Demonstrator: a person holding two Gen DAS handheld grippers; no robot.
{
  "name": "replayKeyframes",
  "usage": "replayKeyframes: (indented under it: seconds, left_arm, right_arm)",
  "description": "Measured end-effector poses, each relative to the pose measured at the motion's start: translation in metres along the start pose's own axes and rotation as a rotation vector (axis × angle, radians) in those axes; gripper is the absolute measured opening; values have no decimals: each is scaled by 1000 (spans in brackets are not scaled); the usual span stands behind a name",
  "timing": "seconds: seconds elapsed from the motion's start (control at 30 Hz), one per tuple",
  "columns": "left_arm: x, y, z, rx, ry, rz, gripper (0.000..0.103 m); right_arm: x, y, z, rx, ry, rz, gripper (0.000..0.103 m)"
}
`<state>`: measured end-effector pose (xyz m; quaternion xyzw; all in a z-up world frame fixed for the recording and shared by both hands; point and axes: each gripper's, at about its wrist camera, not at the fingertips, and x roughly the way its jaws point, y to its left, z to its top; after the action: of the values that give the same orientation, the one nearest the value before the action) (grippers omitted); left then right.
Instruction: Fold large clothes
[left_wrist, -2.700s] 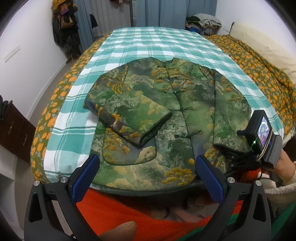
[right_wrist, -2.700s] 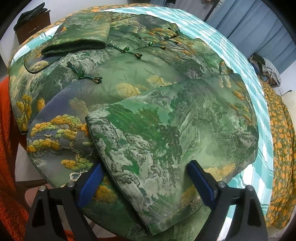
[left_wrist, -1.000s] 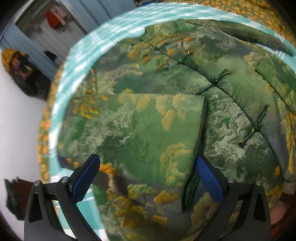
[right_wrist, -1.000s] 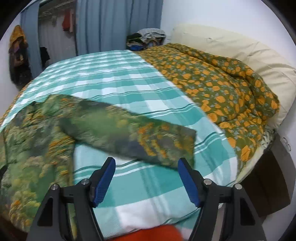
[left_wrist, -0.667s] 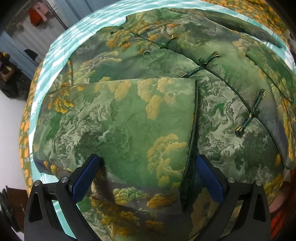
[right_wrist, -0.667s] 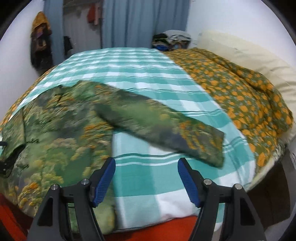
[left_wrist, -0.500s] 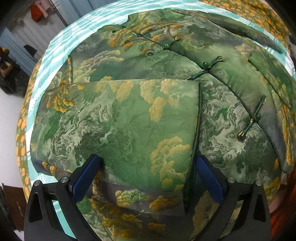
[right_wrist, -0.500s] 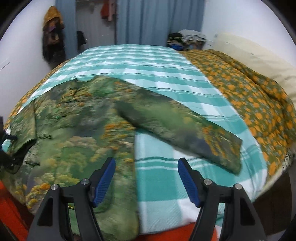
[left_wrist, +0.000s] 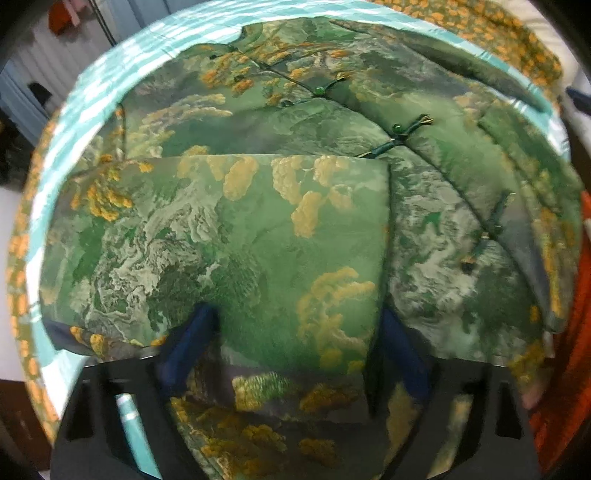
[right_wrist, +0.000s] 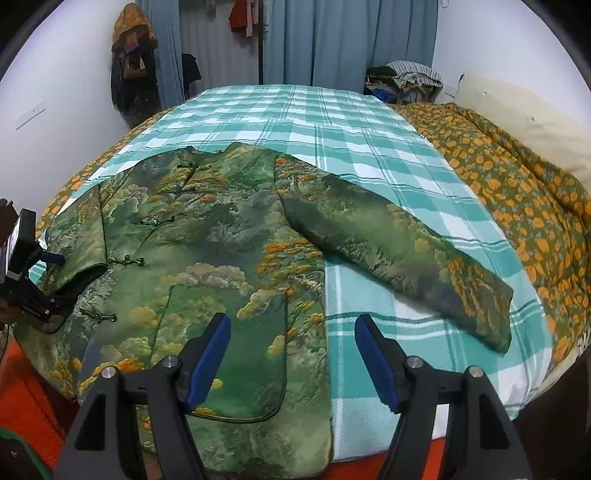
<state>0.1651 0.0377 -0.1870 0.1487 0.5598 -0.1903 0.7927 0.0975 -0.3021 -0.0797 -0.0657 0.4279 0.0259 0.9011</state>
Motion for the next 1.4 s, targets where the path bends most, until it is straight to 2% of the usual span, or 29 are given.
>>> replayKeyframes:
  seconds: [0.03,0.1,0.2,0.37,0.4,0.5,0.57,0.67,0.77,0.83,0.9,0.93,1.0,1.03,1.17,1.27,1.3,1.4]
  left_arm:
    - [-1,3,-1,-10,2,-27,56]
    - [-8,15,-5,-52,1,-103,15]
    - [-35,31,-14,-119,-79,-121,11]
    - [-107,64,-45,-269,-252,-17,11]
    - [-130,78,-57,-325,-301,13,11]
    - [-172,113,-88,-449,-379,112,11]
    - [-191,137,-111,-536,-404,188,11]
    - [-205,185,-150,-728,-391,318,11]
    - [-202,223,-187,-923,-369,382,12]
    - [-194,235,-203,-997,-344,401,18]
    - [-184,240,-215,-1056,-308,450,34]
    - [-179,238,-218,-1071,-292,482,38]
    - [-173,232,-224,-1088,-263,536,61]
    - [-170,228,-225,-1095,-266,537,62]
    - [-155,205,-225,-1076,-274,415,64]
    - [-125,164,-200,-973,-244,218,73]
    - [-106,145,-189,-921,-219,116,75]
    - [-61,102,-161,-811,-138,-30,75]
  right_arm:
    - [-2,2,0,-2,-4,1,71]
    - [-8,8,-1,-15,-19,3,71]
    - [-16,17,-3,-47,-34,5,71]
    - [-20,24,-6,-70,-42,0,71]
    - [-21,23,-6,-64,-42,2,71]
    - [-19,20,-5,-43,-42,12,71]
    - [-16,18,-4,-33,-40,16,71]
    - [-10,19,-3,-28,-33,27,71]
    - [-7,23,-2,-30,-34,39,71]
    - [-7,27,-2,-39,-36,40,71]
    - [-8,28,-3,-51,-34,33,71]
    - [-8,26,-4,-53,-32,24,71]
    - [-9,20,-6,-48,-26,5,71]
    - [-9,15,-7,-39,-18,-8,71]
    - [1,-18,-17,40,43,-32,73]
    - [16,-45,-31,112,123,-26,73]
    - [20,-51,-36,126,146,-19,73]
    - [37,-63,-50,172,222,25,73]
